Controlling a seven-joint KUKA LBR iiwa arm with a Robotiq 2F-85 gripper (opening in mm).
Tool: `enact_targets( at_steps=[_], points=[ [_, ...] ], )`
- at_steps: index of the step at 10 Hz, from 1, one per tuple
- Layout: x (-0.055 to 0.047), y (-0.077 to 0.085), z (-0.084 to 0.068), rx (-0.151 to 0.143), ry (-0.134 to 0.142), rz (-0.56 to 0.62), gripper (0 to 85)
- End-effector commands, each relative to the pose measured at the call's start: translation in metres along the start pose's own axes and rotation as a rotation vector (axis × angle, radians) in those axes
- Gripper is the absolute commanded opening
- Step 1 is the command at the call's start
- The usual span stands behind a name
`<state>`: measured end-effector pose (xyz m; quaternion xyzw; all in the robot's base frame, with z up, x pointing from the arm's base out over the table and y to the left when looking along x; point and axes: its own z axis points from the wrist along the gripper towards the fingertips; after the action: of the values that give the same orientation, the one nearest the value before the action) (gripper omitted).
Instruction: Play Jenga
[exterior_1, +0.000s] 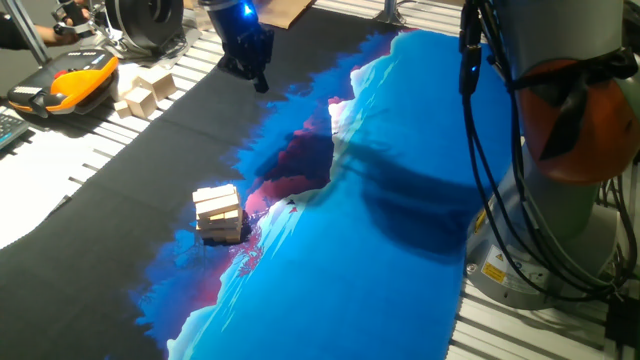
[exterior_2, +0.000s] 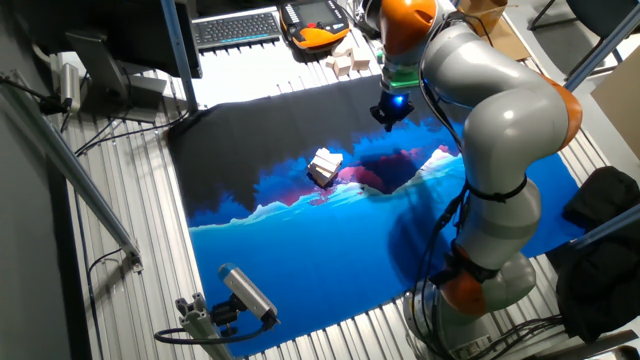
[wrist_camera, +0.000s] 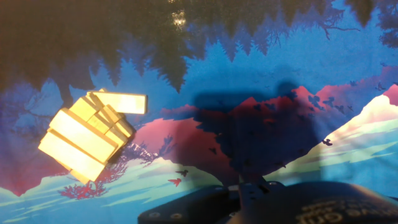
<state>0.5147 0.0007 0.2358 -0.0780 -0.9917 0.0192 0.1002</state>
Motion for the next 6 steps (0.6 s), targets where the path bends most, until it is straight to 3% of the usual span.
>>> enact_targets(
  at_steps=[1,5,6],
  points=[
    [0.0000,0.0000,0.0000,-0.001,0.001,-0.002,0.0],
    [0.0000,0.0000,0.0000,-0.048,0.000,0.019,0.0],
    [0.0000,0.0000,0.0000,-0.117,0.027,0.012,0.0]
  ],
)
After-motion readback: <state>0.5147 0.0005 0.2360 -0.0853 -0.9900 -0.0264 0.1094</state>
